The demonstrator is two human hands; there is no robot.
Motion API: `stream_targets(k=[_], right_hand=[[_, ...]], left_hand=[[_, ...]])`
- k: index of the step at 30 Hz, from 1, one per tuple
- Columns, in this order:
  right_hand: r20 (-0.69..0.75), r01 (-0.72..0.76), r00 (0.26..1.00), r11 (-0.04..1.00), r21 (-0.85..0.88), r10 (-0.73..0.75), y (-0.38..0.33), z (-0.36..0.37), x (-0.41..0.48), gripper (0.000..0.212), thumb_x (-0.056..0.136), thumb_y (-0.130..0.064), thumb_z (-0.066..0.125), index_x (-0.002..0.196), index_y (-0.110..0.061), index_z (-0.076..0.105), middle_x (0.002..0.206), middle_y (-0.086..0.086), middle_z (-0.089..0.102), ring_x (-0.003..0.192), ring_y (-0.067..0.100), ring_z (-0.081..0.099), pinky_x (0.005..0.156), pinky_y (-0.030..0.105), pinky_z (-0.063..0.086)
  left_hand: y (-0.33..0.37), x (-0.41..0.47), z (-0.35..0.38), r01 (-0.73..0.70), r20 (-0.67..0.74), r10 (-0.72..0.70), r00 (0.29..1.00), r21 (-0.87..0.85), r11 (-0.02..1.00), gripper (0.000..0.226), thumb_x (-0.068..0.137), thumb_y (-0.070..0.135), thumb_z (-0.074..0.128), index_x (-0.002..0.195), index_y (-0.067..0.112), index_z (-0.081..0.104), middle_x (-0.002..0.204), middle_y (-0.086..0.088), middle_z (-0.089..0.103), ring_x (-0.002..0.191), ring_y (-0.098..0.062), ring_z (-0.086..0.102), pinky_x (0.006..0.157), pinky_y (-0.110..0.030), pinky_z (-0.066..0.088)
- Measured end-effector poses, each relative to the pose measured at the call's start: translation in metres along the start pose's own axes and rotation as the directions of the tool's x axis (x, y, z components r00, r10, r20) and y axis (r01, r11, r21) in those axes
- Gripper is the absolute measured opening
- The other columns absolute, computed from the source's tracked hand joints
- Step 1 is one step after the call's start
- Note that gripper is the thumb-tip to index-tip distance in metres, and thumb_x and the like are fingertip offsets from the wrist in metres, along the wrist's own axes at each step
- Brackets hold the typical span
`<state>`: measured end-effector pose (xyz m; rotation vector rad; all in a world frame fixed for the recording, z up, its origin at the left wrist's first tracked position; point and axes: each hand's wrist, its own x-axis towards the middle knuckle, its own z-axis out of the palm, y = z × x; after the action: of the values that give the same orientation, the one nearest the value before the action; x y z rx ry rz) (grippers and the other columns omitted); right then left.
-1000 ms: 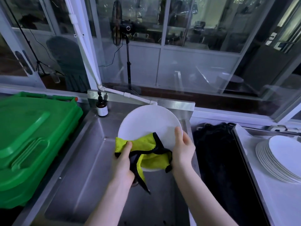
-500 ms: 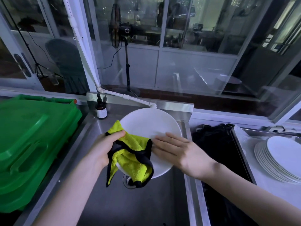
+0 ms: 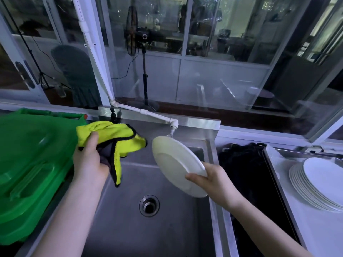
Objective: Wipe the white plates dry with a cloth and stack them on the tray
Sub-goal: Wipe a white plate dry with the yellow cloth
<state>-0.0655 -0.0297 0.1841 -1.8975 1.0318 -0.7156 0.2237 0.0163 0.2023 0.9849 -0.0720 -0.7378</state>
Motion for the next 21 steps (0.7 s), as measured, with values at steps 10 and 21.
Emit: stream_targets(k=[10, 21], right_hand=[[-0.102, 0.084, 0.993, 0.968, 0.236, -0.062, -0.021, 0.03, 0.006, 0.052, 0.088, -0.016, 0.076, 0.136, -0.024, 0.057, 0.12, -0.018, 0.067, 0.113, 0.008, 0.063, 0.096, 0.031, 0.052], [-0.158, 0.098, 0.986, 0.961, 0.258, -0.058, -0.016, 0.02, 0.006, 0.044, 0.089, 0.002, 0.068, 0.129, -0.015, 0.062, 0.114, -0.009, 0.072, 0.105, 0.007, 0.066, 0.089, 0.029, 0.05]], left_hand=[[-0.06, -0.056, 0.032, -0.696, 0.773, 0.131, 0.621, 0.467, 0.546, 0.051, 0.091, 0.027, 0.068, 0.132, 0.045, 0.045, 0.138, 0.017, 0.053, 0.126, 0.005, 0.048, 0.099, -0.007, 0.033], [-0.076, -0.068, 0.022, -0.828, 0.909, 0.019, 0.416, 0.37, 0.422, 0.044, 0.095, 0.039, 0.049, 0.138, 0.035, 0.044, 0.147, 0.019, 0.041, 0.143, -0.004, 0.03, 0.115, -0.021, 0.024]])
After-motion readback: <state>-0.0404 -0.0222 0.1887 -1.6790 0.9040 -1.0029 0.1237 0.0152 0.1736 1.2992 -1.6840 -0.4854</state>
